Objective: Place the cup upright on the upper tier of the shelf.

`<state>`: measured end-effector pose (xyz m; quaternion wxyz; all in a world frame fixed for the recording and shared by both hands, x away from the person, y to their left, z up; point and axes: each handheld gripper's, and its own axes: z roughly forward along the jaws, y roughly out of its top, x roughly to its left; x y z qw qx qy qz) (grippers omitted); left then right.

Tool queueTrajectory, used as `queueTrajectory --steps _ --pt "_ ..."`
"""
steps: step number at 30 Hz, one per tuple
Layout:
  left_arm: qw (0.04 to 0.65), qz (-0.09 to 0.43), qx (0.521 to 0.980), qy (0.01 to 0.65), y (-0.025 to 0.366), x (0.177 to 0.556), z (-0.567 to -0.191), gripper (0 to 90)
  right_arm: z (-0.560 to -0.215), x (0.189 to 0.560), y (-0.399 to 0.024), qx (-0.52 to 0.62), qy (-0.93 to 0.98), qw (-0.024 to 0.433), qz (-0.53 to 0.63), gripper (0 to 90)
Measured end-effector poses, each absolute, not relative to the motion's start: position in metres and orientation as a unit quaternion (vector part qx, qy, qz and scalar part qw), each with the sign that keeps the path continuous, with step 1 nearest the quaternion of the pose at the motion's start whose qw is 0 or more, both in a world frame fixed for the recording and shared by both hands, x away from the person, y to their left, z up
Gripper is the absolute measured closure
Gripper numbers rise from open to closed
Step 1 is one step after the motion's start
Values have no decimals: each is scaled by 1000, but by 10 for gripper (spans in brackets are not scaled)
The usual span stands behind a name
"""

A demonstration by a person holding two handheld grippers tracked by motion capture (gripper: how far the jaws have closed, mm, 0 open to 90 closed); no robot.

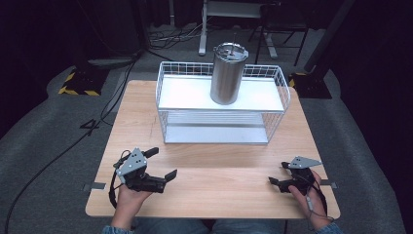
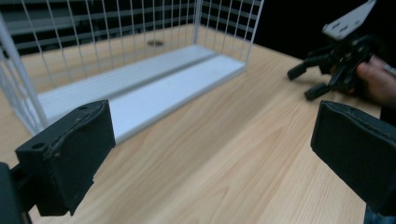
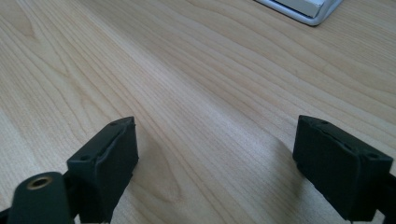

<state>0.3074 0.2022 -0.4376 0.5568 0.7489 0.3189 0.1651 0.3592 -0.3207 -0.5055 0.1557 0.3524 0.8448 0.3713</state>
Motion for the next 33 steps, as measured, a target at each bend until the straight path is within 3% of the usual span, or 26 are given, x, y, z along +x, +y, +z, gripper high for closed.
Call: queueTrajectory --steps 11,33 --pt "498 167 770 361 206 313 -469 12 -505 359 -321 352 845 156 372 147" --pt "393 163 818 386 202 318 -497 13 -505 359 -321 352 845 156 371 147"
